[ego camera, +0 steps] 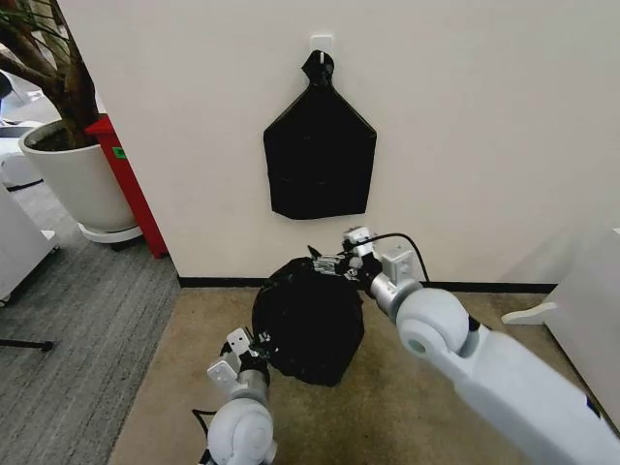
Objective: Place the garbage bag over the trash bin.
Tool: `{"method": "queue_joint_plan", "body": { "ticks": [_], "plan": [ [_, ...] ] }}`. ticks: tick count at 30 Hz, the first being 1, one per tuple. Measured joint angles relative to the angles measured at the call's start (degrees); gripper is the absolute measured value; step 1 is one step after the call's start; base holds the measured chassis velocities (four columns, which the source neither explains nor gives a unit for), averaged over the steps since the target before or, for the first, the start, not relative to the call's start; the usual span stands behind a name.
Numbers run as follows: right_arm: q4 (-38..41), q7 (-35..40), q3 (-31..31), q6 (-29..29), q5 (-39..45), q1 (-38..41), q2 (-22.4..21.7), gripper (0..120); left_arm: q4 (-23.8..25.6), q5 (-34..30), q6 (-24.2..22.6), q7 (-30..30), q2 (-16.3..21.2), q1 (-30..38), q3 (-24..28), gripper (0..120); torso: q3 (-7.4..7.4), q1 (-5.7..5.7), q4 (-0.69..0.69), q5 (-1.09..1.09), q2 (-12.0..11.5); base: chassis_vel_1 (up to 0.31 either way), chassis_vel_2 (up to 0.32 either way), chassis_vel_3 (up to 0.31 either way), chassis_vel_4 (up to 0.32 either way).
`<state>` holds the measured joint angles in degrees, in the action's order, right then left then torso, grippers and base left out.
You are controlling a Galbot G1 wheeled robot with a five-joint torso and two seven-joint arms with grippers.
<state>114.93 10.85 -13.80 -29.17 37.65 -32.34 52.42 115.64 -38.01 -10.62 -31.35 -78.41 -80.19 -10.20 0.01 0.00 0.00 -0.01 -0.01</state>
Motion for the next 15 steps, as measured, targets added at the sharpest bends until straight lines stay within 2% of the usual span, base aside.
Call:
{"method": "queue_joint_plan", "body": {
  "ticks": [4,6,8,10,12,14,15],
  "plan": [
    [-4.3,-5.1,-3.7,-0.3,-1.4,7.6,-0.2,100,0.0,1.0,-0.5,1.1,1.0,0.3,0.1,1,0.00,0.00,-0.01,0.02,0.0,0.000,0.000,0.000,0.000],
    [-4.9,-5.7,-4.1,-0.1,-1.8,8.5,-0.2,100,-0.1,1.2,-0.5,1.2,1.1,0.3,0.1,1,0.00,0.00,0.00,0.02,0.0,0.000,0.000,0.000,0.000],
    [-12.7,-13.7,-10.3,0.5,-4.2,19.8,0.0,100,-1.0,3.1,-0.4,2.4,1.6,0.4,0.8,1,0.00,0.00,0.00,0.01,0.0,0.000,0.000,0.000,0.000],
    [-17.4,-19.2,-15.6,0.5,-4.3,26.5,0.6,100,-1.6,4.4,0.0,3.1,1.7,0.4,1.2,1,-0.01,0.00,0.01,-0.03,0.0,0.000,0.000,0.000,0.000],
    [-18.5,-20.6,-17.3,0.6,-4.3,28.2,0.8,100,-1.8,4.9,0.1,3.3,1.7,0.4,1.2,1,0.00,0.00,0.01,-0.01,0.0,0.000,0.000,0.000,0.000],
    [-22.9,-26.6,-25.2,2.1,-3.9,36.4,1.4,100,-3.3,7.5,1.9,4.5,1.7,0.8,1.3,1,0.01,0.00,0.01,-0.01,0.0,0.000,0.000,0.000,0.000],
    [-23.7,-27.8,-26.9,2.2,-3.7,38.2,1.6,100,-3.7,7.9,2.2,4.6,1.8,0.9,1.3,1,0.00,0.00,0.01,-0.03,0.0,0.000,0.000,0.000,0.000]
  ]
}}
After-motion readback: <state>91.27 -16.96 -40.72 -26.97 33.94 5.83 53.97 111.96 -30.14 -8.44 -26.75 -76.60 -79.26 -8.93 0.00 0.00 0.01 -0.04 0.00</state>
